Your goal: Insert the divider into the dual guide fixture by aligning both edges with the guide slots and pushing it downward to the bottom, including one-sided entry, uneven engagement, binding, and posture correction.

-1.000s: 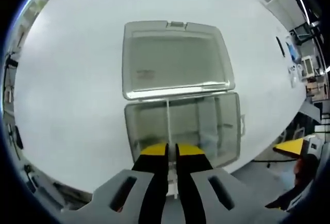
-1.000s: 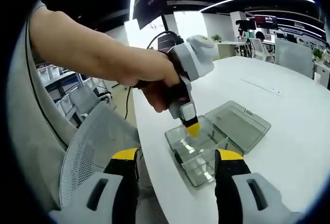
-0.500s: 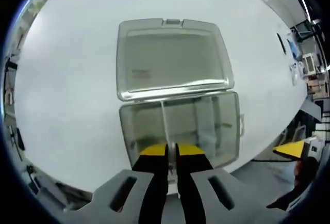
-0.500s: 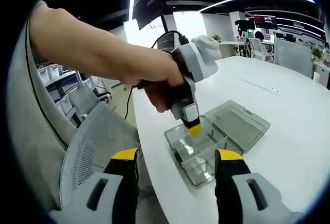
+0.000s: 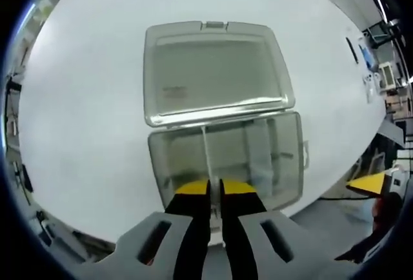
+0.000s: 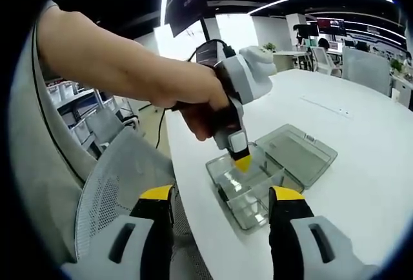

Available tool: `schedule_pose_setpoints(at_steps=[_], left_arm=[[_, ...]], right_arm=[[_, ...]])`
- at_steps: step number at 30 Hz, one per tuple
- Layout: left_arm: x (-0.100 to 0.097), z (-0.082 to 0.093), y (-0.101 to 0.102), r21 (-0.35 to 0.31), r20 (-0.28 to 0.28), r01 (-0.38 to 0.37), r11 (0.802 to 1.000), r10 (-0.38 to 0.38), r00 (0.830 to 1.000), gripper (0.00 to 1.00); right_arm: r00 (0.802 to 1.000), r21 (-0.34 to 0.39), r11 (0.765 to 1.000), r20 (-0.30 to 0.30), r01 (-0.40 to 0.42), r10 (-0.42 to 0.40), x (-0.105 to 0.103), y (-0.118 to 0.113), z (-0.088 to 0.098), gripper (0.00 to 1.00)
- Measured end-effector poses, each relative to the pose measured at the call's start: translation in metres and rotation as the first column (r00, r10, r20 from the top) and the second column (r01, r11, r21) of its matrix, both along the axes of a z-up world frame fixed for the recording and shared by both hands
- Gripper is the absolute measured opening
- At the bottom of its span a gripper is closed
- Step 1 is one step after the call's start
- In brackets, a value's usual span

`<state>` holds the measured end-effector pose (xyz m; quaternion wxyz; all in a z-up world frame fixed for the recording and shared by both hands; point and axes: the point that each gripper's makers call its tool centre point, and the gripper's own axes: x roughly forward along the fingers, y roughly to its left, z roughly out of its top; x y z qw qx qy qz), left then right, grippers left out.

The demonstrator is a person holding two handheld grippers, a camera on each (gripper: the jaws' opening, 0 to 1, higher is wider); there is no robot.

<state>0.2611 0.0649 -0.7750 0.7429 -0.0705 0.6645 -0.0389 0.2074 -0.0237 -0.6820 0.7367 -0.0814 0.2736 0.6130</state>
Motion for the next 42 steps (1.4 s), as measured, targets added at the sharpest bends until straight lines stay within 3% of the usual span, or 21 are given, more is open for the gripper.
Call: schedule_pose_setpoints(at_steps=[42], left_arm=[[-0.0014,0.0018,0.0002,0.000,-0.015,0.049,0.999,-0.049,0.999,0.02]], right_arm=[[1.000,-0.004,1.000,-0.002,-0.005,0.005,-0.0003,0.0004,-0.0012,0.55]])
